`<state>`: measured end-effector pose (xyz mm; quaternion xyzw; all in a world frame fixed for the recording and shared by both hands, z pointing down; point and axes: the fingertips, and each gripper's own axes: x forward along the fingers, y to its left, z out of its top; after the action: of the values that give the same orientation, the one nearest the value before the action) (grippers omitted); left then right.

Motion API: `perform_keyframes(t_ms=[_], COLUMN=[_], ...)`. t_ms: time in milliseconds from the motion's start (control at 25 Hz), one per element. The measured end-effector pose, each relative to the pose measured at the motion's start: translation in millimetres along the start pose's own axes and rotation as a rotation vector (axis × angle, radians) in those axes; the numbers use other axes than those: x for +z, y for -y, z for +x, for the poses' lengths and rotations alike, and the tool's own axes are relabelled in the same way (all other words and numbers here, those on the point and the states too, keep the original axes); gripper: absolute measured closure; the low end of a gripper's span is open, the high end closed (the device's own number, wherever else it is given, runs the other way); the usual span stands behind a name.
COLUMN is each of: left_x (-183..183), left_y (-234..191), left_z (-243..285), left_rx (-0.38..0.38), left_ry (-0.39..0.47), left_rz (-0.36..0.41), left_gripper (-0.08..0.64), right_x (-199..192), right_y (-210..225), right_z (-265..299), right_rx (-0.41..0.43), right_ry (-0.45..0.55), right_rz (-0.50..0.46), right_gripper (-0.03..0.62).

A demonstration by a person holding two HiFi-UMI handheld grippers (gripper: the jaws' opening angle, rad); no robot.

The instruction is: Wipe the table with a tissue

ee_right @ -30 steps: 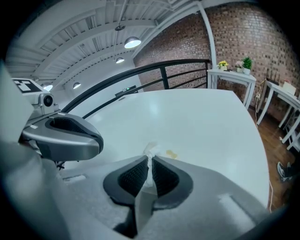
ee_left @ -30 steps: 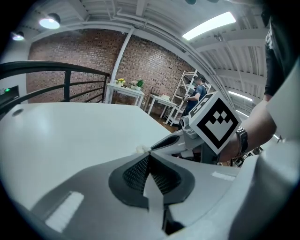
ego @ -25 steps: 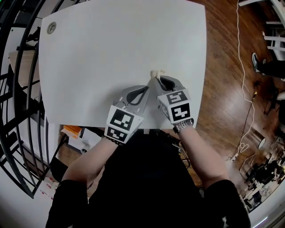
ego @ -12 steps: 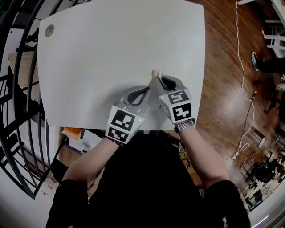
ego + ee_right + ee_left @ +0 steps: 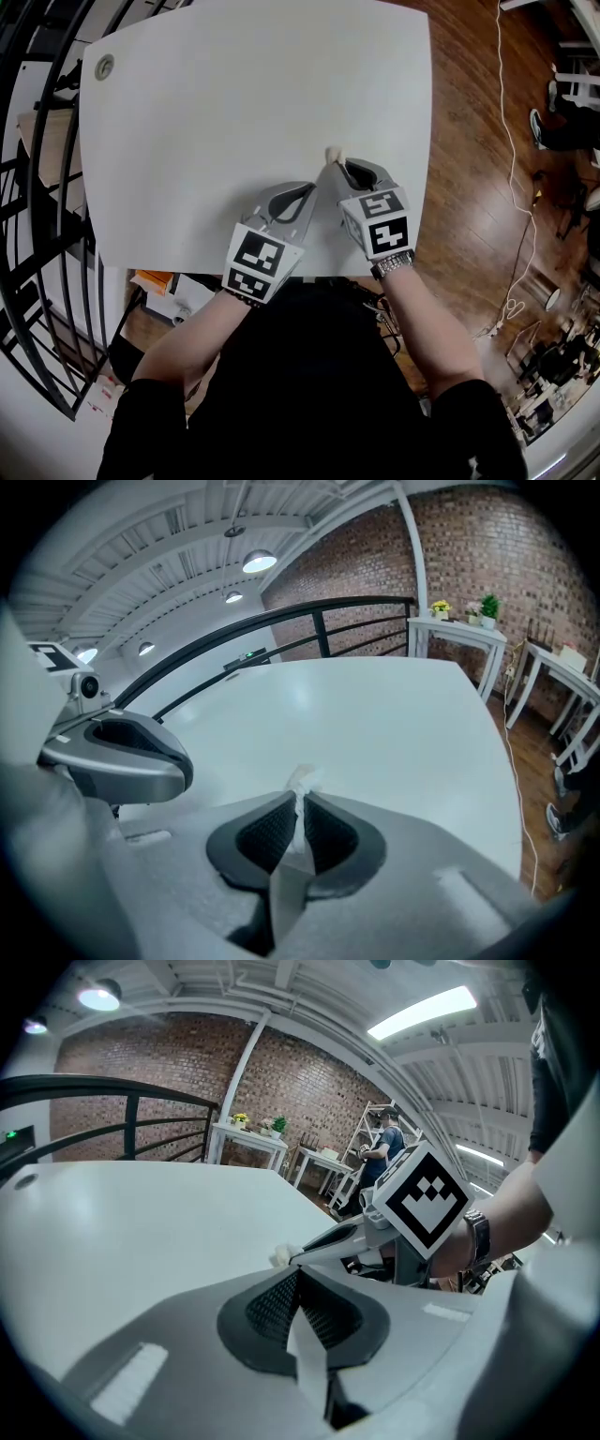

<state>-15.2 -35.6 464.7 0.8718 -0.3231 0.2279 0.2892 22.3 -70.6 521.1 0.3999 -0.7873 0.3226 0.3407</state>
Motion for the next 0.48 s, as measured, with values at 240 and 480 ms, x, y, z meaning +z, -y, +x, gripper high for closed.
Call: perform_keyframes(t_ms=[240,480], left_x=[1.5,2.0], left_y=[-1.3,0.3], left_z=[0.5,-2.3], left_rx=[-0.002,0.003], left_ry=[0.002,0.009], left_rz=[-0.001,0.003], left_gripper=[0.548,0.548], right_x=[-0.4,-1.5], right_y=[17.1,23.3], right_z=[-2.1,-3.7], right_rx=[-0.031,-0.063], right_ry=[-0.004,-0.002], right_rz=[0.010,0.022], right_gripper=[0.578,0.578])
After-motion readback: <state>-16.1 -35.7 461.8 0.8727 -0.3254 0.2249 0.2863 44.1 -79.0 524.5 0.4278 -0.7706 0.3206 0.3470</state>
